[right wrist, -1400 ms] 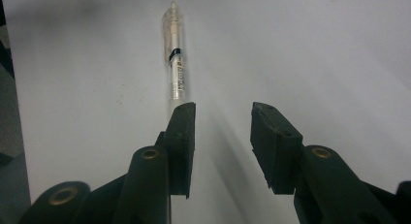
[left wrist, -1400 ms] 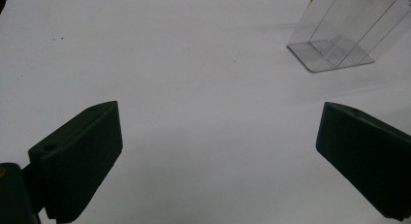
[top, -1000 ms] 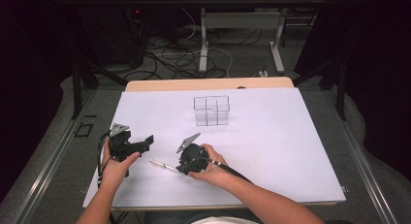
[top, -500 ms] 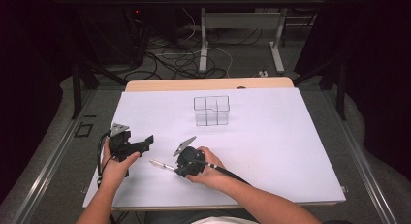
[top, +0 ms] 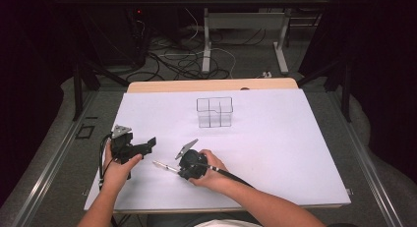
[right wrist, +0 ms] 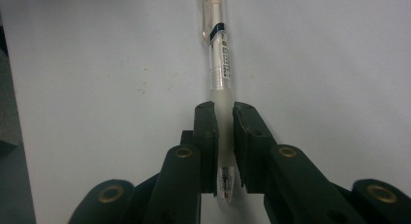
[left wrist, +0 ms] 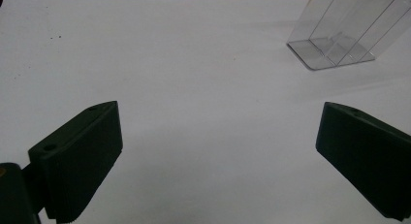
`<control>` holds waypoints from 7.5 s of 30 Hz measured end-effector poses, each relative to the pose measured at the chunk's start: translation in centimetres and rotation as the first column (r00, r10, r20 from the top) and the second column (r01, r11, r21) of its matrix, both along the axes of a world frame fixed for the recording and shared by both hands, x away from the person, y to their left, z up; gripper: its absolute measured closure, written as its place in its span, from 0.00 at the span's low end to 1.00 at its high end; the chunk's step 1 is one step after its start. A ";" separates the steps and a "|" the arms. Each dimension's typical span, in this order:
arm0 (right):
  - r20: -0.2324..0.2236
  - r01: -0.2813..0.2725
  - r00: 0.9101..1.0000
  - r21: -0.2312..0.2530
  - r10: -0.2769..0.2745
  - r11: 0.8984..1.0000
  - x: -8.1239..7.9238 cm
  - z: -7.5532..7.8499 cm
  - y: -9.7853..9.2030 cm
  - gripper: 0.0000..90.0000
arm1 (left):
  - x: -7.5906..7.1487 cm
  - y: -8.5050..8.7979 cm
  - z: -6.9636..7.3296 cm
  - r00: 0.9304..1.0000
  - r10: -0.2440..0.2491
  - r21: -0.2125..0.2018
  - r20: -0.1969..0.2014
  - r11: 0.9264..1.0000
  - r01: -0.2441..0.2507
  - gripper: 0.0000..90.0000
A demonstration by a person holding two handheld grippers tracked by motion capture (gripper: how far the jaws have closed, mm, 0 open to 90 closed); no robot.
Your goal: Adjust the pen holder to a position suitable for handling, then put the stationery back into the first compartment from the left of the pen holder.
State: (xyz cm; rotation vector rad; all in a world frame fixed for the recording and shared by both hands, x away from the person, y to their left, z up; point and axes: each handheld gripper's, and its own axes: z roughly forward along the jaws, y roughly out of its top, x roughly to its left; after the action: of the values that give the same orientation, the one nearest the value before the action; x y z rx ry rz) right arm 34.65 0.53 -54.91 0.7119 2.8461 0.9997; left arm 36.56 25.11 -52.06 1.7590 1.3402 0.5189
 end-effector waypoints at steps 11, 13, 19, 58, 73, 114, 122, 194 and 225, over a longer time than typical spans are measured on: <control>0.012 -0.021 1.000 -0.004 0.021 1.000 -0.1 0.1 0.0 0.90 | 0.0 0.0 0.0 1.000 -0.002 0.003 0.001 1.000 0.002 0.03; 0.023 -0.026 0.999 -0.004 0.026 1.000 -0.2 0.2 0.0 0.90 | 0.0 0.0 0.0 1.000 -0.003 0.003 0.001 1.000 0.003 0.03; 0.029 -0.035 0.999 0.011 0.035 0.999 -0.2 1.1 -1.1 0.90 | -0.1 -0.1 0.1 1.000 -0.006 0.006 0.006 1.000 0.006 0.04; 0.221 -0.044 0.973 -0.072 0.059 0.996 1.7 4.3 -11.7 0.90 | -2.9 -9.1 1.4 0.930 -0.362 0.311 0.071 0.894 0.324 0.20; 0.123 -0.040 0.991 -0.027 0.043 0.999 1.9 4.2 -11.8 0.90 | -4.4 -12.3 0.6 0.833 -0.546 0.491 0.096 0.753 0.437 0.36; 0.024 -0.077 0.997 -0.001 0.077 0.997 1.2 4.6 -9.8 0.90 | -7.2 -16.0 -1.3 0.652 -0.757 0.845 0.027 0.366 0.390 0.69; 0.012 -0.078 0.997 0.001 0.078 0.997 1.2 4.6 -9.7 0.90 | -7.6 -16.2 -1.4 0.628 -0.778 0.884 -0.001 0.293 0.365 0.76; 0.081 0.094 0.992 0.063 -0.099 0.994 3.1 4.6 -13.5 0.18 | -4.5 -13.0 0.8 0.800 -0.597 0.661 0.057 0.623 0.418 0.89; 0.067 0.356 0.924 0.212 -0.377 0.910 2.8 5.3 -19.2 0.00 | -0.7 -8.6 3.4 0.930 -0.352 0.039 0.104 0.936 0.350 0.89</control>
State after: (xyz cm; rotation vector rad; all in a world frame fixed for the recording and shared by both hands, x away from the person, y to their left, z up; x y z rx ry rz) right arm 37.45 -18.64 -49.62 1.1218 2.4136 1.2159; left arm 35.81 16.53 -48.70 1.9044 0.9177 0.4210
